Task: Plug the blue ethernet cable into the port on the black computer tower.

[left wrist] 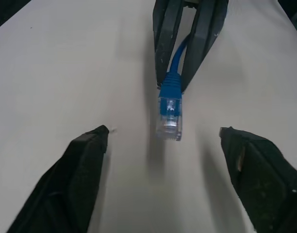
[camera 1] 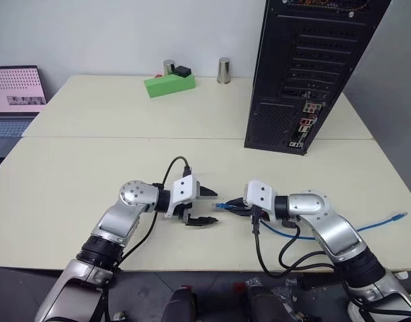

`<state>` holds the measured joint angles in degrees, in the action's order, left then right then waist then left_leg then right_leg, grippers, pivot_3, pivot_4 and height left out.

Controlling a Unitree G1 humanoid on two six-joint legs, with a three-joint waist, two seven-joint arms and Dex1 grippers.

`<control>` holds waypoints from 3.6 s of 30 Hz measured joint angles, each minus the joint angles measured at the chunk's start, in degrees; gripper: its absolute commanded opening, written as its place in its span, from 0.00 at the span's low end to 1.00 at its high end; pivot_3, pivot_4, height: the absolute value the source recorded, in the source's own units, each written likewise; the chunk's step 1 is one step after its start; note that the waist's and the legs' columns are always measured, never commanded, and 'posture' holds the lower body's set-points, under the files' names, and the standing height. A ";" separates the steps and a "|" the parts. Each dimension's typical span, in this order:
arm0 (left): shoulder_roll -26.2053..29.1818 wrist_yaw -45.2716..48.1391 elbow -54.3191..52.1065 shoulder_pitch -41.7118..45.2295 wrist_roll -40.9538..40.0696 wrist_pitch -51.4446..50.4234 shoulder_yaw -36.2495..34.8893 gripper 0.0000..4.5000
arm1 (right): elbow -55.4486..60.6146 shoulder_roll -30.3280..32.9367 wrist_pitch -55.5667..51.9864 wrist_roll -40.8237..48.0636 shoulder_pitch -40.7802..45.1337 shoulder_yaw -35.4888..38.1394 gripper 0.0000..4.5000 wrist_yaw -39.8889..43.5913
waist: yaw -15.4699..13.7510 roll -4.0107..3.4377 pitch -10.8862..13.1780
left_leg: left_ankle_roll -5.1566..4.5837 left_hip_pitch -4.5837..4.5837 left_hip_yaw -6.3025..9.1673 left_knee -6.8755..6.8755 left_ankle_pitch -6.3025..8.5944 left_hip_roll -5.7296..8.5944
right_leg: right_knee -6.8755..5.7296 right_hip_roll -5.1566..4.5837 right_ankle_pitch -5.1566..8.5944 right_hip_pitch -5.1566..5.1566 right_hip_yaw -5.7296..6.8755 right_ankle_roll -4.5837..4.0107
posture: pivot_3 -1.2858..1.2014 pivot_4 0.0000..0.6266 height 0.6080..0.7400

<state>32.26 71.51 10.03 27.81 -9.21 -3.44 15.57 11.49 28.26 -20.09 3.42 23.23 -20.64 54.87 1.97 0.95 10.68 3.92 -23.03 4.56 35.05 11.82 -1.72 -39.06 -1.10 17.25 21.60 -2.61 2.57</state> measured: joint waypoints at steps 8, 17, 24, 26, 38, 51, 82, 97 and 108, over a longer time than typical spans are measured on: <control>-1.00 1.55 0.11 0.51 0.00 0.05 0.00 0.25 | 0.98 0.48 -0.45 -0.06 -0.28 -0.37 0.01 -0.09 | -0.02 0.00 0.00 | 0.00 0.00 0.00 0.00 0.00 0.00 | 0.00 0.00 0.00 0.00 0.00 0.00 | 0.52 0.24 1.00; -1.23 1.71 0.38 0.75 0.26 0.47 0.09 0.07 | 1.18 0.88 -0.45 -0.60 -0.22 -1.13 0.09 -0.22 | -0.02 0.00 0.00 | 0.00 0.00 0.00 0.00 0.00 0.00 | 0.01 0.00 0.00 0.00 0.00 0.00 | 0.52 0.24 1.00; -2.00 1.45 1.83 0.76 0.39 6.60 -0.02 0.07 | 1.43 5.19 -0.53 -0.53 -0.13 -1.27 0.43 1.71 | -0.13 0.00 0.00 | 0.00 -0.01 -0.01 0.00 0.00 0.03 | 0.02 -0.03 0.00 -0.01 0.00 0.00 | 0.52 0.24 1.00; -3.24 1.20 1.91 0.76 0.37 9.81 -0.01 0.07 | 2.51 8.73 -0.84 0.53 -0.76 0.54 0.54 3.34 | -0.19 0.00 0.00 | 0.00 -0.02 0.00 0.01 0.00 0.03 | 0.05 -0.04 0.00 -0.03 0.00 0.00 | 0.52 0.24 1.00; -5.54 -13.06 22.40 5.94 17.04 61.20 0.48 0.07 | 12.34 8.15 -21.76 20.90 -8.43 15.73 0.73 1.25 | -0.15 0.02 0.01 | 0.00 0.02 0.01 0.01 0.00 0.02 | 0.06 -0.03 -0.01 -0.10 0.01 0.00 | 0.52 0.24 1.00; -5.71 -32.94 35.74 12.86 33.18 82.68 0.46 0.07 | 12.90 -2.64 -29.76 27.38 -8.16 15.82 0.73 -10.09 | -0.15 0.02 0.01 | 0.00 0.01 0.01 0.00 0.00 0.05 | 0.05 -0.04 0.00 -0.09 0.04 0.02 | 0.52 0.24 1.00; -1.58 -52.74 35.80 13.56 46.15 82.69 4.42 0.07 | 9.27 -3.67 -30.39 29.43 -6.36 16.04 0.45 -12.95 | -0.12 0.02 0.00 | 0.00 0.01 0.01 0.00 0.00 0.04 | 0.04 -0.04 0.00 -0.08 0.05 0.02 | 0.52 0.24 1.00; -1.19 -54.89 35.32 13.69 46.70 82.41 5.95 0.07 | 8.36 -3.73 -33.61 33.80 -6.36 16.70 0.46 -13.27 | -0.12 0.02 0.00 | 0.00 0.01 0.01 0.00 0.00 0.04 | 0.04 -0.04 0.00 -0.08 0.05 0.02 | 0.52 0.24 1.00; -1.14 -56.03 34.84 13.70 47.12 81.26 6.53 0.07 | 7.88 -3.95 -33.73 34.28 -5.76 16.63 0.04 -13.64 | -0.12 0.02 0.00 | 0.00 0.01 0.01 0.00 0.00 0.04 | 0.03 -0.04 0.00 -0.08 0.05 0.02 | 0.52 0.24 1.00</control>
<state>31.12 15.47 44.87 41.51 37.91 77.82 22.09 19.37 24.31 -53.81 37.70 17.47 -4.00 41.23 1.85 0.97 10.68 3.93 -23.02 4.57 35.05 11.82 -1.68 -39.03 -1.14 17.25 21.52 -2.56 2.59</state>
